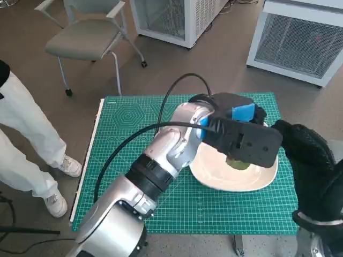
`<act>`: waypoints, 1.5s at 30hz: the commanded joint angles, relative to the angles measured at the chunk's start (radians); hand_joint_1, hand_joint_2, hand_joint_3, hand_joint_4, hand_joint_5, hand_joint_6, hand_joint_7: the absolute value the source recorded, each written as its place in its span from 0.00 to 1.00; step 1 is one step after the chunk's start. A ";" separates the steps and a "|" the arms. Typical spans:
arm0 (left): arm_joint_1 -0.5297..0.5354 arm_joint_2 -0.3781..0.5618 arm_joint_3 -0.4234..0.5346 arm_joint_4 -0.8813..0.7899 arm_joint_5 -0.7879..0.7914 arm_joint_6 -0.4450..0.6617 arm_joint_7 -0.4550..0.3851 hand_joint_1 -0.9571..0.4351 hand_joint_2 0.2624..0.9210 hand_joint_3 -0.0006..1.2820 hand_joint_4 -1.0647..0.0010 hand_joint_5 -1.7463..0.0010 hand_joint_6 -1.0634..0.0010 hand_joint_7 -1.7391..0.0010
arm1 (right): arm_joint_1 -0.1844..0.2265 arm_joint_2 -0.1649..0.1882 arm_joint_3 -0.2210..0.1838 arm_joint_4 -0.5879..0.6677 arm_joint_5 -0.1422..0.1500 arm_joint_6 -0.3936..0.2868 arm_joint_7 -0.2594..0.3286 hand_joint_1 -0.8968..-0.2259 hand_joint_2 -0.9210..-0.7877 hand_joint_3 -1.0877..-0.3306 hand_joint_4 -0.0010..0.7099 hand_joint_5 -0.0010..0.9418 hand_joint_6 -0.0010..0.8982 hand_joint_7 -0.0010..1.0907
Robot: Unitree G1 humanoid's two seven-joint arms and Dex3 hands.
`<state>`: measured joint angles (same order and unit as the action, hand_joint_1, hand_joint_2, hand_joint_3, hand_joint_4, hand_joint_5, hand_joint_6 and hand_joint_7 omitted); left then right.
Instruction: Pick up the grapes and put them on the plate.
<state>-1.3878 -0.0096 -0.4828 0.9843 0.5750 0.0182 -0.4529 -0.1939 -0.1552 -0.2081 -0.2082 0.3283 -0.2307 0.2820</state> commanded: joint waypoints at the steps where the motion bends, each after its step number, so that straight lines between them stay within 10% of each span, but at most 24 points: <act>1: -0.027 -0.019 0.004 0.012 -0.005 -0.008 0.039 0.69 0.86 0.19 0.42 0.19 0.31 0.48 | 0.023 0.000 -0.003 0.016 -0.003 0.002 -0.007 0.67 0.00 0.62 0.61 0.68 0.21 0.88; 6: -0.010 -0.029 0.025 0.022 -0.031 -0.010 0.062 0.73 0.94 0.16 0.46 0.24 0.48 0.39 | 0.021 0.002 0.000 0.022 -0.003 -0.002 -0.004 0.67 0.00 0.62 0.61 0.68 0.21 0.88; 12: 0.002 -0.034 0.033 0.034 -0.047 -0.008 0.057 0.86 0.69 0.37 0.51 0.25 0.63 0.87 | 0.014 0.002 0.003 0.030 -0.001 -0.003 -0.002 0.67 0.00 0.61 0.61 0.68 0.21 0.88; 17: 0.004 -0.024 0.012 0.043 -0.030 -0.037 0.062 0.58 0.78 0.13 0.79 0.78 0.64 0.96 | 0.008 0.001 0.005 0.034 0.003 0.002 0.000 0.67 0.00 0.61 0.61 0.68 0.21 0.88; 21: 0.013 -0.019 -0.002 0.050 -0.013 -0.066 0.100 0.51 0.83 0.05 0.88 0.95 0.64 0.98 | 0.007 -0.001 0.007 0.034 0.003 0.003 0.001 0.67 0.00 0.61 0.61 0.69 0.21 0.88; 45: 0.070 0.017 0.028 0.061 -0.025 -0.151 0.222 0.44 0.92 0.02 0.90 1.00 0.69 1.00 | -0.013 -0.007 0.011 0.062 0.013 0.003 0.017 0.67 0.00 0.61 0.60 0.69 0.19 0.88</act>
<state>-1.3376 -0.0135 -0.4711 1.0515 0.5682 -0.1143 -0.2471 -0.2144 -0.1555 -0.1973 -0.1623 0.3379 -0.2362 0.2934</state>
